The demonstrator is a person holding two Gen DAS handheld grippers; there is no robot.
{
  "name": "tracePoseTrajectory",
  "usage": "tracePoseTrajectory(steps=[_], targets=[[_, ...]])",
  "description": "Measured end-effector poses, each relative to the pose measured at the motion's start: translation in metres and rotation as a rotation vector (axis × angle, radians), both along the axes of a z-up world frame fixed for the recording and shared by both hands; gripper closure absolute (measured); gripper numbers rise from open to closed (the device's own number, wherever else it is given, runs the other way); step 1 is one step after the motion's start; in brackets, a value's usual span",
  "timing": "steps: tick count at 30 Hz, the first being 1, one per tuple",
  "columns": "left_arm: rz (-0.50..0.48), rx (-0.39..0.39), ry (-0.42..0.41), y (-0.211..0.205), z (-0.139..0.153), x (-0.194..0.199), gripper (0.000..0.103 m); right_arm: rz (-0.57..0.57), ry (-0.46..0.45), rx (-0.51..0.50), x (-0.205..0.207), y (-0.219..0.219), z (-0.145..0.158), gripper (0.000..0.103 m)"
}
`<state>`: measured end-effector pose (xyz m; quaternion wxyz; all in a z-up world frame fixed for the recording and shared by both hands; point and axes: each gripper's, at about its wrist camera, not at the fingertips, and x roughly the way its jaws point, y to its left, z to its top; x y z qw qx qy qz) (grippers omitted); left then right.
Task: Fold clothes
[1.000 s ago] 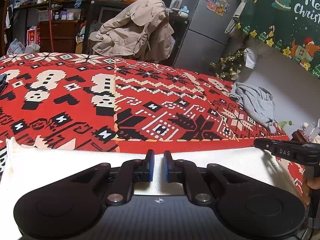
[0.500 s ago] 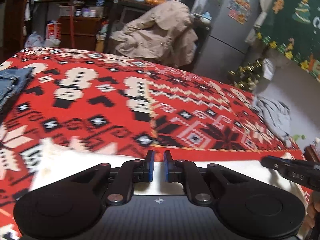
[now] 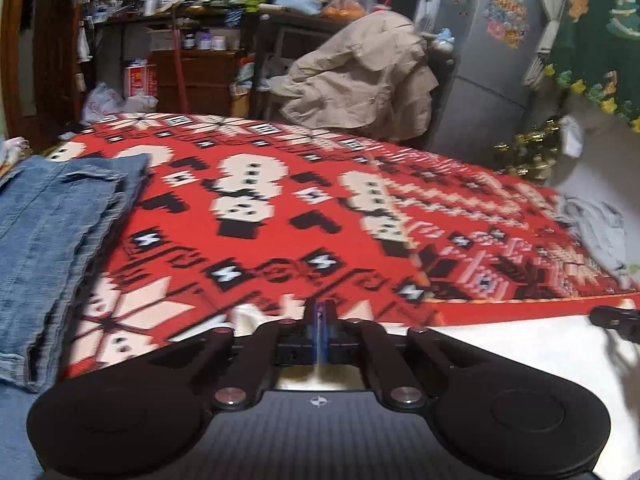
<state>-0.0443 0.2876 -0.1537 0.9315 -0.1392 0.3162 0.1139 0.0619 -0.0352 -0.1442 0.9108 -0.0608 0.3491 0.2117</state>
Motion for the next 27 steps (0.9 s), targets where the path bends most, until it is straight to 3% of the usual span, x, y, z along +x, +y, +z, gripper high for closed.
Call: tracePoseTrajectory(steps=[5, 11, 18, 21, 27], targets=[[0.014, 0.020, -0.007, -0.001, 0.005, -0.004, 0.097, 0.007, -0.006, 0.008, -0.003, 0.002, 0.006, 0.091], [-0.094, -0.017, -0.044, -0.023, 0.012, -0.001, 0.096, 0.111, 0.004, 0.074, -0.013, 0.029, 0.016, 0.092], [-0.054, -0.026, -0.020, -0.013, 0.001, 0.001, 0.100, 0.189, 0.021, 0.051, -0.018, 0.067, 0.007, 0.092], [-0.012, 0.029, -0.002, -0.011, 0.004, -0.002, 0.098, 0.211, 0.022, 0.048, -0.020, 0.075, 0.005, 0.092], [-0.031, -0.058, -0.045, -0.010, 0.009, -0.008, 0.097, 0.256, 0.023, 0.041, -0.022, 0.091, 0.003, 0.093]])
